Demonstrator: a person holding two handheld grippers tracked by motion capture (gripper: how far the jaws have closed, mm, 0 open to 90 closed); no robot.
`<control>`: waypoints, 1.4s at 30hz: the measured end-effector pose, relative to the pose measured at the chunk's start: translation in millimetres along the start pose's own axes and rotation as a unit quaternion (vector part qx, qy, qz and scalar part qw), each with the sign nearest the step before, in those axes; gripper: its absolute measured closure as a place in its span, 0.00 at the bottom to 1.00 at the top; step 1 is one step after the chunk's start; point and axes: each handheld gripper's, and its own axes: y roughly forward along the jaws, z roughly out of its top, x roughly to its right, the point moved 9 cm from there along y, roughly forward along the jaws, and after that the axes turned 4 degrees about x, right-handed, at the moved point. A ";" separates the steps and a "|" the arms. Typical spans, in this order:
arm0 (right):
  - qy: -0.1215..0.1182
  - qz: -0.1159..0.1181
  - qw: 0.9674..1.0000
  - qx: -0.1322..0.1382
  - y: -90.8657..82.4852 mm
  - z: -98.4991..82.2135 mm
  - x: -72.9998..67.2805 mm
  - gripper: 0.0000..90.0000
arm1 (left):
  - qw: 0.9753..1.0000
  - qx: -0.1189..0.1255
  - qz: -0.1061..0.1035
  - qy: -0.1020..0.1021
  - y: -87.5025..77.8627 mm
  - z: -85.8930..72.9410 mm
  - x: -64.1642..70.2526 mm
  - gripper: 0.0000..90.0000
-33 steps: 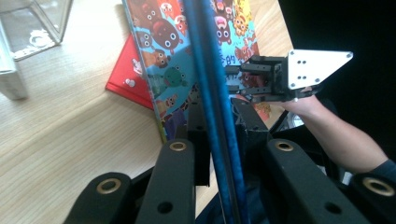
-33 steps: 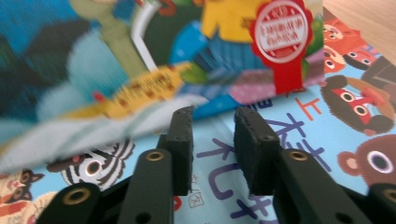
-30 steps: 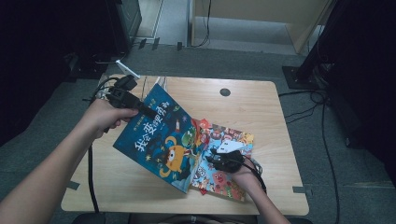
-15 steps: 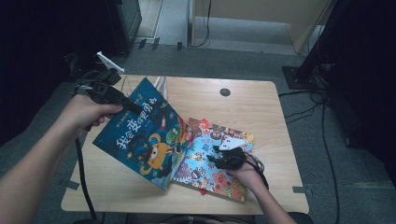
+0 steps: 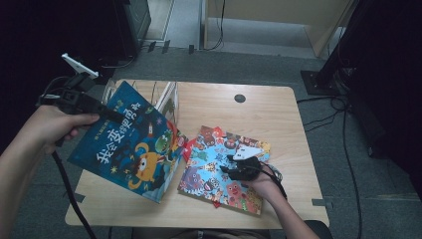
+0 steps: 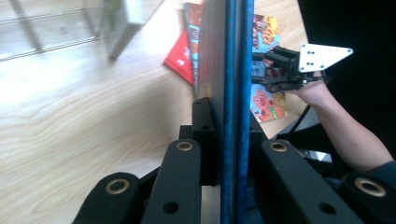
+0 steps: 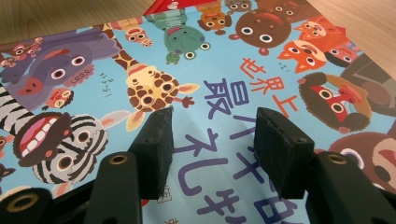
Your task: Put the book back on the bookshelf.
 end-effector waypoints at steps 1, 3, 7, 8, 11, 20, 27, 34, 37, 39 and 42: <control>0.001 0.000 1.000 0.000 0.2 0.1 0.0 0.52 | 1.000 -0.001 0.003 -0.001 -3.6 -3.2 -3.8 0.93; 0.002 0.001 1.000 0.000 0.6 0.2 0.2 0.51 | 1.000 0.002 0.007 -0.010 -9.3 -7.4 -9.5 0.93; 0.004 0.003 1.000 -0.001 0.5 0.2 0.2 0.51 | 1.000 0.013 0.011 -0.024 -19.8 -13.1 -18.8 0.93; 0.004 0.002 1.000 -0.001 0.5 0.2 0.2 0.51 | 0.999 0.014 0.011 -0.027 -22.4 -14.6 -20.8 0.93; 0.002 0.002 1.000 -0.001 0.6 0.2 0.1 0.51 | 0.999 0.020 0.012 -0.036 -30.0 -18.3 -27.8 0.93; 0.003 0.002 1.000 -0.001 0.6 0.2 0.1 0.51 | 0.998 0.025 0.024 -0.053 -50.7 -32.8 -45.9 0.93; 0.004 0.002 1.000 -0.002 0.7 0.2 0.1 0.51 | 0.996 0.039 0.039 -0.072 -66.7 -43.0 -65.5 0.92; 0.002 0.000 1.000 -0.001 1.4 0.7 0.9 0.51 | 0.993 0.047 0.060 -0.092 -80.5 -46.9 -85.4 0.93; 0.002 0.000 1.000 -0.001 1.4 0.7 0.9 0.51 | 0.991 0.053 0.071 -0.099 -84.2 -45.2 -92.3 0.93; 0.003 0.000 1.000 -0.001 1.5 0.8 0.9 0.51 | 0.990 0.054 0.078 -0.105 -84.9 -42.3 -96.9 0.93; 0.004 -0.001 1.000 -0.001 1.7 1.0 0.9 0.51 | 0.989 0.049 0.082 -0.109 -81.7 -36.3 -102.6 0.92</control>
